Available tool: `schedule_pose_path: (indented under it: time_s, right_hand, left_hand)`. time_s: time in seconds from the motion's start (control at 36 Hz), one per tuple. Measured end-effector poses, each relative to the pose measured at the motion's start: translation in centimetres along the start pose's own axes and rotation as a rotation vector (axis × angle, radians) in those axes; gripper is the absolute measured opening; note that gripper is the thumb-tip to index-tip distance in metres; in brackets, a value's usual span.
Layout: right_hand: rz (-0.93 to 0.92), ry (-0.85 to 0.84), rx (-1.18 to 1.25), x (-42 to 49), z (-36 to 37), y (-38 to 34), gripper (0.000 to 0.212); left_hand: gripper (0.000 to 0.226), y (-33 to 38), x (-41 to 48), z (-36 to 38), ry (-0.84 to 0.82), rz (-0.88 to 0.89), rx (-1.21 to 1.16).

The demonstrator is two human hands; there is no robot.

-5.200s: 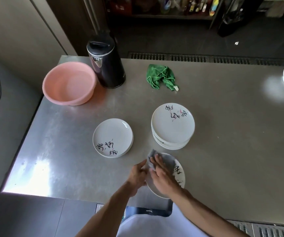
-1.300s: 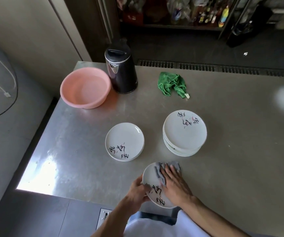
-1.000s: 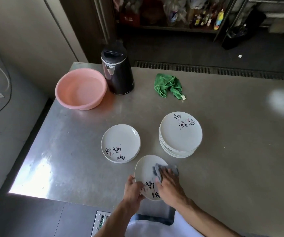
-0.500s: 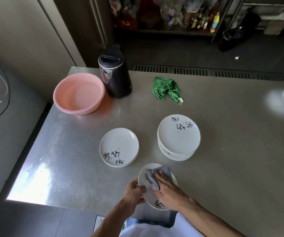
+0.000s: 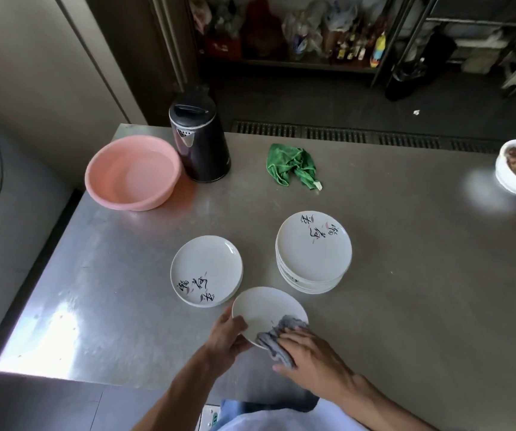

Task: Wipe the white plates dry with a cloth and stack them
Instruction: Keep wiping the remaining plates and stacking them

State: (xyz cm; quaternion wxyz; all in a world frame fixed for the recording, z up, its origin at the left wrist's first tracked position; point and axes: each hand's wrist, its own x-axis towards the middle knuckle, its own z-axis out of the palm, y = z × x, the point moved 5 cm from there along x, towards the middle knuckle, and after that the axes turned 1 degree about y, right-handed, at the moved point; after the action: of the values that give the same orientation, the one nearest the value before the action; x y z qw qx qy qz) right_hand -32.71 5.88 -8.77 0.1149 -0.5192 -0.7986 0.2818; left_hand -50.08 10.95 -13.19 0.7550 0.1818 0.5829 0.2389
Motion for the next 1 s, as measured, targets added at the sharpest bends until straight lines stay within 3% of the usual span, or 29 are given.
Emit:
schedule_pose_path:
  time_s: [0.06, 0.14, 0.25, 0.39, 0.47, 0.69, 0.81, 0.92, 1.0]
  right_hand:
    - [-0.006, 0.096, -0.041, 0.3, -0.9, 0.0, 0.024]
    - [0.000, 0.138, -0.026, 0.9, -2.3, 0.0, 0.019]
    - [0.085, 0.191, 0.083, 1.0, -4.1, 0.9, 0.025]
    - [0.281, 0.333, 0.323, 1.2, -6.3, 3.1, 0.037]
    - [0.381, 0.335, 0.485, 1.3, -6.5, 4.1, 0.040]
    - [0.720, 0.531, 0.537, 0.0, -3.7, 6.3, 0.013]
    - [0.762, 0.574, 0.501, -1.2, -2.1, 5.5, 0.021]
    - [0.708, 0.390, 0.506, -0.7, 0.3, 4.0, 0.008]
    - [0.534, 0.213, 0.421, 0.5, 1.8, 2.3, 0.033]
  left_hand:
    - [0.069, 0.2, -0.1, 0.5, -0.008, -0.012, -0.025]
    - [0.065, 0.4, -0.4, 0.8, -0.004, 0.005, -0.011]
    - [0.029, 1.2, -1.1, 1.0, 0.037, 0.121, 0.170]
    - [0.040, 2.6, -2.4, 0.7, 0.006, 0.412, 0.569]
    - [0.016, 2.4, -2.0, 0.5, -0.017, 0.464, 0.625]
    - [0.053, 1.5, -2.1, 1.0, -0.056, 0.374, 0.565]
    - [0.038, -1.0, -1.7, 0.1, -0.016, 0.202, 0.345]
    - [0.024, -3.0, -1.3, -0.4, 0.066, 0.075, 0.182]
    - [0.027, -3.2, -1.2, 0.4, 0.058, 0.038, 0.142]
